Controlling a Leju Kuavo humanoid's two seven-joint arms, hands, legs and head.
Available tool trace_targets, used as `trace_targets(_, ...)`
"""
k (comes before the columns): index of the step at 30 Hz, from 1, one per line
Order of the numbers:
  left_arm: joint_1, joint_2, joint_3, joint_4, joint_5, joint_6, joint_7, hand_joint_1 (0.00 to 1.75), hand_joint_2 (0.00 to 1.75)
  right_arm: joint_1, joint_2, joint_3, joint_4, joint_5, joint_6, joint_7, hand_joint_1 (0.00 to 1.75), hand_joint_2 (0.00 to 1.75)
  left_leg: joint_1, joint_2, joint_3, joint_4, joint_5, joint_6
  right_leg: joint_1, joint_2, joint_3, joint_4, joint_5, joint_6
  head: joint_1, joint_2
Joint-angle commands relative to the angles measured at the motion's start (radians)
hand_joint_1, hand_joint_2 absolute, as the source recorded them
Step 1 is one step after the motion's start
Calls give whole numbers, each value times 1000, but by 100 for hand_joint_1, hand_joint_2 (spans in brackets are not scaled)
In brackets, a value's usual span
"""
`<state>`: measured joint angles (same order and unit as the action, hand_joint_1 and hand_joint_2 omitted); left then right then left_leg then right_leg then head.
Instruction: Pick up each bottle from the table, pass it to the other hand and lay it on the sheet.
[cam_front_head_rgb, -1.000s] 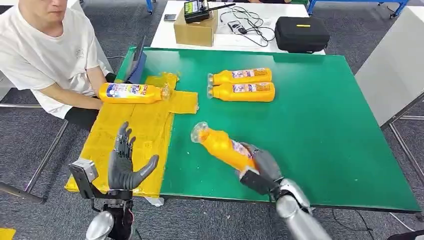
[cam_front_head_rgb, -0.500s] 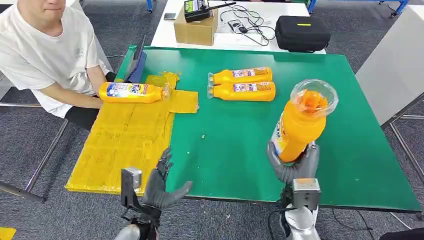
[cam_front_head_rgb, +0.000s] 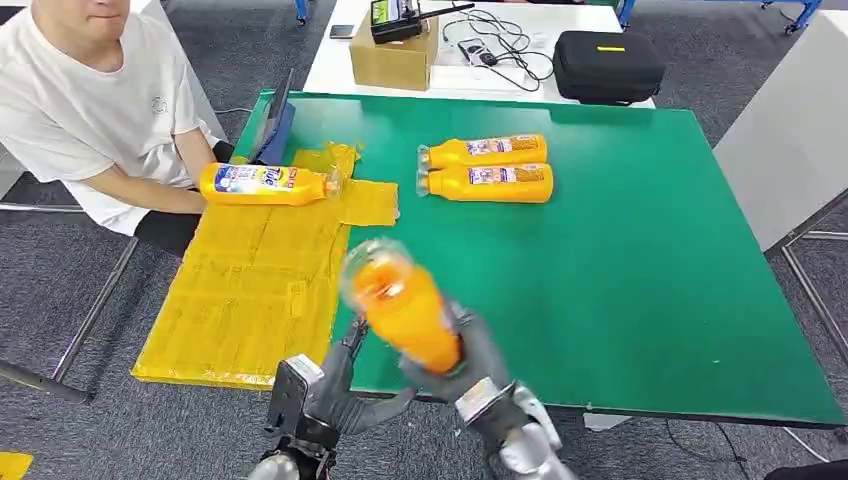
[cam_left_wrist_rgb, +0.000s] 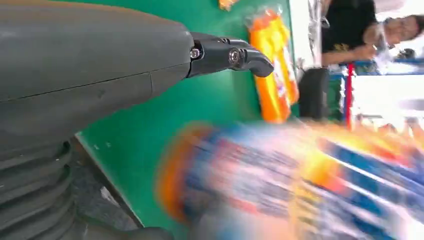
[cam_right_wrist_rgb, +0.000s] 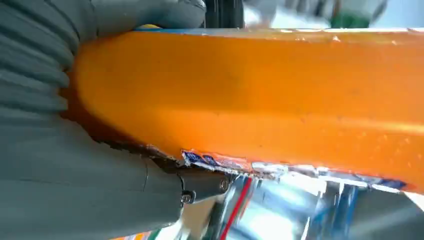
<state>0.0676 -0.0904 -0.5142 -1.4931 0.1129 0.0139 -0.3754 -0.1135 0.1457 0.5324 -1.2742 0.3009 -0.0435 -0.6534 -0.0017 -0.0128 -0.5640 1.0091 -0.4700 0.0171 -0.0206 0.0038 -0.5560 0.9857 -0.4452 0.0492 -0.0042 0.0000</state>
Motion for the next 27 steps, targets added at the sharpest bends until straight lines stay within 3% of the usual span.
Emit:
trace_targets(1,-32,0,-10,-13,54,-50,-2,0,175,-77,-12,193,196,75,-31,-7,175,175,2,3,2,0,0,-1,2,1,2,-1,1,-2,0,0)
trace_targets(13,-31,6,-14,-21,100,-97,6,0,175,-82,-28,213,213,106,-60,-11,175,175,1,0,2,-1,0,-1,1,-3,2,-2,0,-2,0,0)
trace_targets(19,-58,6,-11,17,202,-203,51,0,175,-94,-25,212,234,115,-86,-20,175,175,1,0,1,-1,1,-1,1,-3,1,-2,0,-2,0,0)
trace_targets(27,-44,25,27,-36,147,-122,23,0,175,-72,-55,179,233,134,-149,-21,175,175,2,-1,2,0,1,-1,2,-4,2,-2,0,-2,0,0)
